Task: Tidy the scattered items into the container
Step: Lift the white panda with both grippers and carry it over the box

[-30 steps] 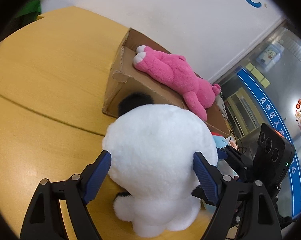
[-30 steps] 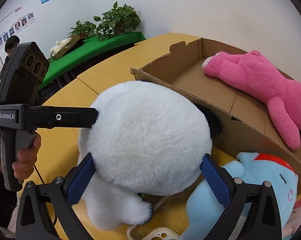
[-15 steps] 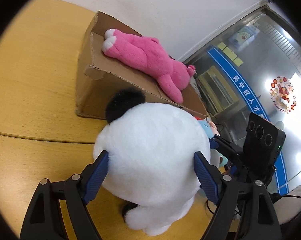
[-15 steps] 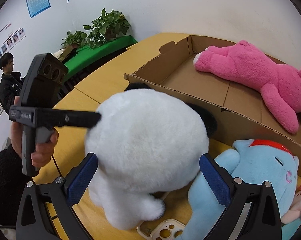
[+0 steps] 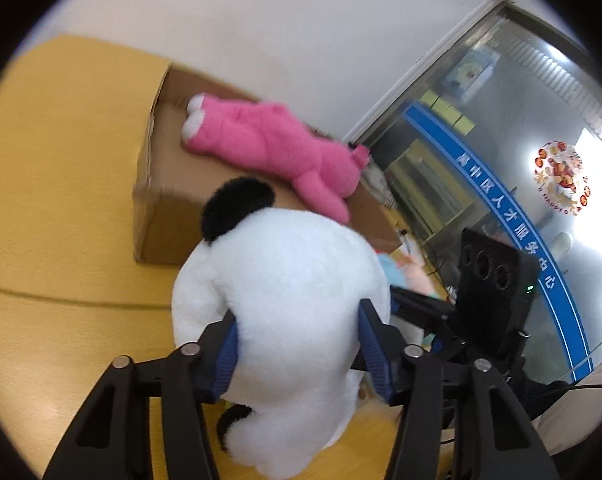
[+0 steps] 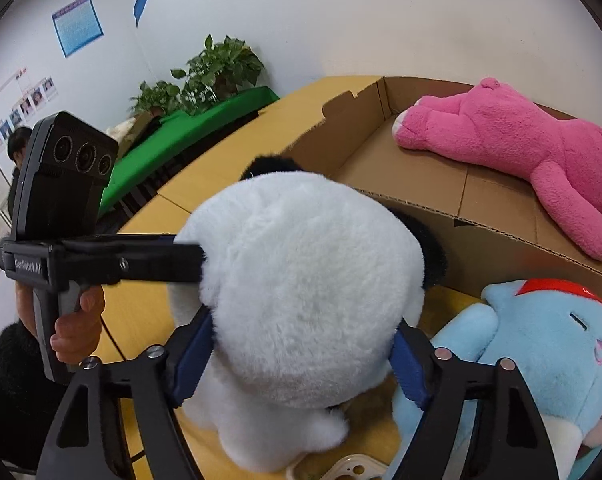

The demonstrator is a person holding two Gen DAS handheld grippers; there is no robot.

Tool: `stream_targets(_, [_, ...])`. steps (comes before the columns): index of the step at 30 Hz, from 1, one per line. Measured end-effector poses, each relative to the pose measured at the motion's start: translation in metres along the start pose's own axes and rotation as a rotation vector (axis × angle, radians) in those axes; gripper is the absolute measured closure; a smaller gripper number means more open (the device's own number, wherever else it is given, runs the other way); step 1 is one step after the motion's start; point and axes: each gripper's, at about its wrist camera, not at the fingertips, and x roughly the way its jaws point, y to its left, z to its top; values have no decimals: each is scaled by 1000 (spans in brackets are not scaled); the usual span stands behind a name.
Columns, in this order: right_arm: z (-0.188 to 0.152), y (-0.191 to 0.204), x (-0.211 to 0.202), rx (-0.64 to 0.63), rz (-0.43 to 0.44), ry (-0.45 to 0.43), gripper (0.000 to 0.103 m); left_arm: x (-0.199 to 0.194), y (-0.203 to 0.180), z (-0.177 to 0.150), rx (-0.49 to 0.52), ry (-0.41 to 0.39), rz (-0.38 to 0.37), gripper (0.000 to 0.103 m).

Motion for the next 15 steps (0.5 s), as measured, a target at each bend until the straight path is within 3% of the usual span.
stream_targets(4, [29,11,-34,-34,2,-123,23,-22,-33,40,111,-74,8,54])
stream_targets(9, [90,1,-52,-89,-36,-259,23,-11,-40,116,230,-111,47,53])
stream_targets(12, [127,-15,-45,-103,-81,-329,23,14,-12,162,207,-117,43,53])
stream_targets(15, [149,-40,-18,-27,-111,-344,22,54,21,182,131,-66,66,53])
